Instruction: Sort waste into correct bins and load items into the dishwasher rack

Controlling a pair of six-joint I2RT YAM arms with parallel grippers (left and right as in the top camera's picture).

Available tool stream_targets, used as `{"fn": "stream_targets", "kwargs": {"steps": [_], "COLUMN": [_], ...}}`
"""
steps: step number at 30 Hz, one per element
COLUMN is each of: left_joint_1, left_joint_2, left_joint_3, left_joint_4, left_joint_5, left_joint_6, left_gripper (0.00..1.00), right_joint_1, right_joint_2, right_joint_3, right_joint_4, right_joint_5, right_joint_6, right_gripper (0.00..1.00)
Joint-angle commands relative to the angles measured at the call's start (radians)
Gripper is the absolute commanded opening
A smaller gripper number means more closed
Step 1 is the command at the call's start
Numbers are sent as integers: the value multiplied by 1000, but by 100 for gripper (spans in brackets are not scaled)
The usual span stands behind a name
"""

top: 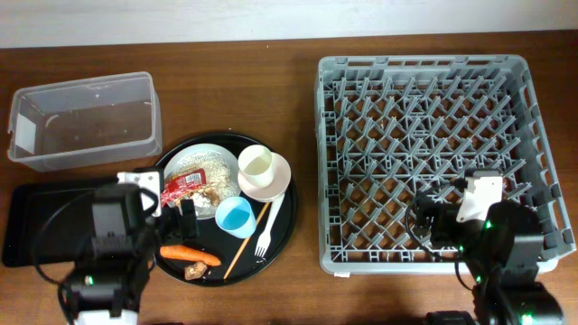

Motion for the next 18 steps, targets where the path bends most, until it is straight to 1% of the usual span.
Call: {"fn": "stream_targets", "kwargs": {"steps": [1, 4, 10, 13, 18], "left_joint_1": [-6, -6, -6, -6, -6], "left_joint_2": [77, 110, 202, 288, 488], "left_joint_3": [85, 84, 84, 84, 84], "left_joint_4": [-48, -43, -8, -8, 11], "left_joint_5": [4, 3, 3, 4, 4], "left_joint_6": [11, 11, 4, -4, -3], "left_gripper": [99, 99, 99, 99, 98], "right_joint_1": [5, 5, 5, 5, 5], "right_joint_2": [115, 165, 200, 217, 251], "right_joint_3": [122, 143, 142, 142, 142], "right_joint_4": [-105, -134, -148, -150, -150], "right_joint_5": [-45, -123, -92, -92, -92], "right_joint_6": [12, 12, 11, 11, 11], "right_gripper": [99, 99, 99, 99, 99]}}
